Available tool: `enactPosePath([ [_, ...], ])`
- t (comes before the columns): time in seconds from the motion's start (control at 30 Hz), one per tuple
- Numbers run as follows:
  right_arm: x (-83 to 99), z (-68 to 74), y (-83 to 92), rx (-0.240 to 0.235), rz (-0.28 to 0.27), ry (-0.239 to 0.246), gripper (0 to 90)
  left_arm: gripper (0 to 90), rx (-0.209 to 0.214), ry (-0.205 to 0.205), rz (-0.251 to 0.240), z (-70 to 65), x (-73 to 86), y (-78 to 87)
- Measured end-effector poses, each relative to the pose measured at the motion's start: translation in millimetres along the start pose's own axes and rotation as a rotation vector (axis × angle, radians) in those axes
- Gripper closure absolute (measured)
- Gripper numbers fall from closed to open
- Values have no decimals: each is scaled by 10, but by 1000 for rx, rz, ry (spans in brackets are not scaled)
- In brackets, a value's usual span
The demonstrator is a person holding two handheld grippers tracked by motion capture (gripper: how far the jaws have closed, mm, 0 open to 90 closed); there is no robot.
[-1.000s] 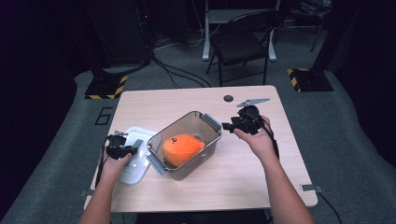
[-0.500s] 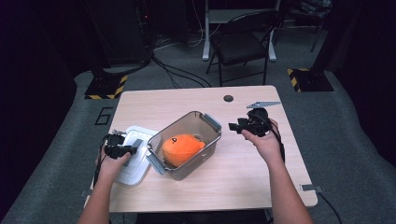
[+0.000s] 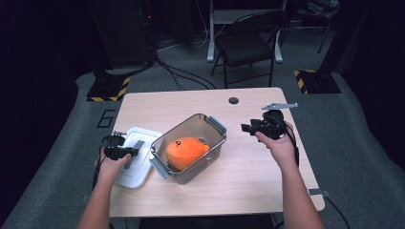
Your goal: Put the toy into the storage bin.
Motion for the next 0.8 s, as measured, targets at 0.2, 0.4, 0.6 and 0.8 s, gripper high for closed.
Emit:
enactPosePath([
  [0.2, 5, 19, -17, 0, 17, 7, 472, 664, 1, 6, 9, -14, -26, 31],
  [0.4, 12, 29, -23, -6, 22, 13, 472, 664, -1, 12, 11, -10, -37, 58],
  [0.6, 11, 35, 8, -9, 11, 14, 472, 664, 2, 8, 9, 26, -101, 163],
  [0.8, 15, 33, 0, -9, 17, 13, 472, 663, 2, 10, 2, 51, -151, 223],
])
Point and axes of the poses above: each handheld gripper's, and its own axes: y roughly backward along the jaws, x roughly out of its underside, z roughly to its left, the point moved 1 cm from there along -y, roughly forward along the jaws, and after that the axes turned 11 degrees about -x, right-handed, at the moved point
